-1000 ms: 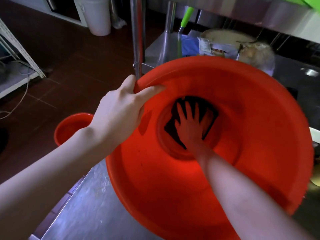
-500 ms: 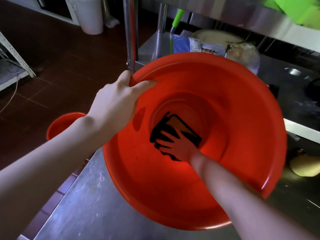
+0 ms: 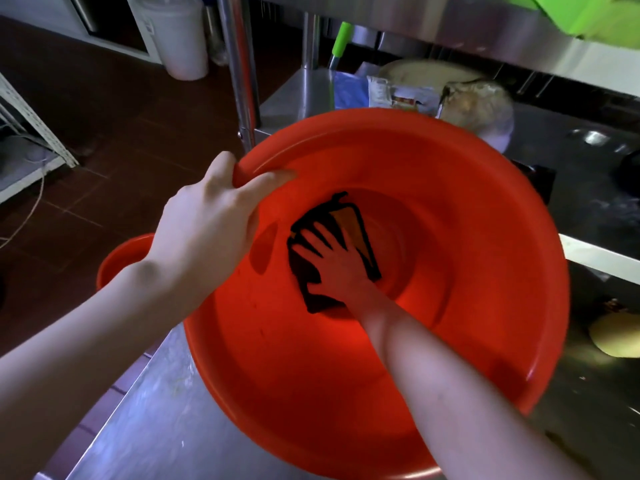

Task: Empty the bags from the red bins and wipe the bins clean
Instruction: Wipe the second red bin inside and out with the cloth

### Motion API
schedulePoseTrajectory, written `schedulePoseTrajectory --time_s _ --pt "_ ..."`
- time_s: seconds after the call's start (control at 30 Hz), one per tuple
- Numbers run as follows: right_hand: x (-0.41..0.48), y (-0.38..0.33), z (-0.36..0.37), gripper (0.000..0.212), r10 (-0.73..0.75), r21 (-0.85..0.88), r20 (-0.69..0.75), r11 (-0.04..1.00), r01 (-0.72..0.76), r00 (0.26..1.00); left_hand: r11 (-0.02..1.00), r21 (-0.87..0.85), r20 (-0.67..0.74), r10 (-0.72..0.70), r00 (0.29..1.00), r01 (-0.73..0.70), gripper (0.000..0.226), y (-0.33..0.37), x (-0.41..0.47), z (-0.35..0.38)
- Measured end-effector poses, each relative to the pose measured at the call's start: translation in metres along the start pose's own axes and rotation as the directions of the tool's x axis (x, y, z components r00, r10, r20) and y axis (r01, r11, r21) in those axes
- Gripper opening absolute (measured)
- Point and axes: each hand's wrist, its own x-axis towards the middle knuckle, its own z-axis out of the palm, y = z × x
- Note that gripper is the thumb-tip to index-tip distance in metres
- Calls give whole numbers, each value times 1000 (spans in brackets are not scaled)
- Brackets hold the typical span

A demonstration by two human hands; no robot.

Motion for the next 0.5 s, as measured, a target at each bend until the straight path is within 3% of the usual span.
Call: schedulePoseTrajectory --time_s 0.13,0.23,0.33,0.5 --pt "6 14 -13 85 181 117 -55 978 -174 982 1000 18 -4 0 1000 0 59 7 -2 -1" --pt "-4 26 -20 89 362 176 -74 922 -346 929 999 35 -15 -11 1000 12 58 10 -3 -2" --pt "-28 39 -18 91 510 239 -37 840 -488 859 1000 25 -22 -8 1000 9 56 15 -5 -2" --pt "-70 29 1 89 632 369 79 700 -611 771 1000 2 -40 -12 999 12 55 16 -6 -2"
